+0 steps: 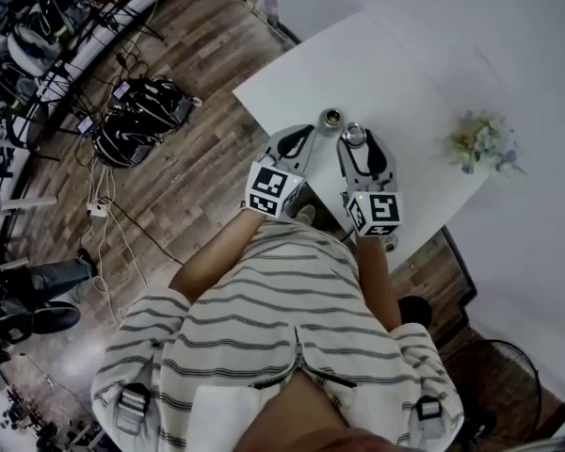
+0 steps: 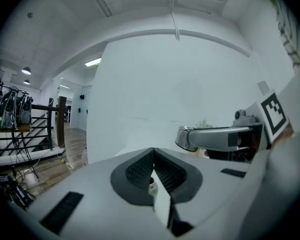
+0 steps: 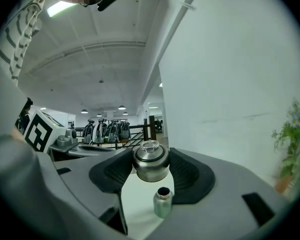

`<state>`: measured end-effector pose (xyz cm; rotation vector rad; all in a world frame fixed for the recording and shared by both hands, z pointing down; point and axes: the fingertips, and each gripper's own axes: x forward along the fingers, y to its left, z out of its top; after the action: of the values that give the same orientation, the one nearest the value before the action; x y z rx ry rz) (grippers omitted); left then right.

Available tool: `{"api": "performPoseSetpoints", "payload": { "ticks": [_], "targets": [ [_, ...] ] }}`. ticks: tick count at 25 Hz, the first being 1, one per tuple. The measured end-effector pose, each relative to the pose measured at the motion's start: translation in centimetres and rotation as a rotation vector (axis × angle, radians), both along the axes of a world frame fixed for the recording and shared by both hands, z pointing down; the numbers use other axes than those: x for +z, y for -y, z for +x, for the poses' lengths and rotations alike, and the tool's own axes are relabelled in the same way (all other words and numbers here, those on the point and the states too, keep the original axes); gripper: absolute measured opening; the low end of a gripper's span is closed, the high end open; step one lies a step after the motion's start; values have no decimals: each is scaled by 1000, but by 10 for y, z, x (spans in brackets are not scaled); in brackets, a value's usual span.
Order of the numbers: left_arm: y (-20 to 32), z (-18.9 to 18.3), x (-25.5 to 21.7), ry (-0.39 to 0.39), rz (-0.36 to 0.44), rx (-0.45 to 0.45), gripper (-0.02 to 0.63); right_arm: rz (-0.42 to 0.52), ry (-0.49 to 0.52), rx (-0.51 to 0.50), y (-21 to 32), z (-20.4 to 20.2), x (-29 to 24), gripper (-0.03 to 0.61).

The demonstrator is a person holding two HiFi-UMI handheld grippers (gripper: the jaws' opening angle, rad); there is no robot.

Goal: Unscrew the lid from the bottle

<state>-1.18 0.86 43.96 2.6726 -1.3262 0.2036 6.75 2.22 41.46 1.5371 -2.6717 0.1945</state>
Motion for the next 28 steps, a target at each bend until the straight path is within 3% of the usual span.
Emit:
{"api": "performPoseSetpoints", "payload": {
  "ticks": [11, 28],
  "targets": [
    [-26, -5, -35, -13, 89, -69, -3, 63, 15, 23, -25, 7, -12, 242],
    [-27, -3, -38, 34, 139, -92, -3, 62, 10, 57, -20, 19, -10, 241]
  ]
}}
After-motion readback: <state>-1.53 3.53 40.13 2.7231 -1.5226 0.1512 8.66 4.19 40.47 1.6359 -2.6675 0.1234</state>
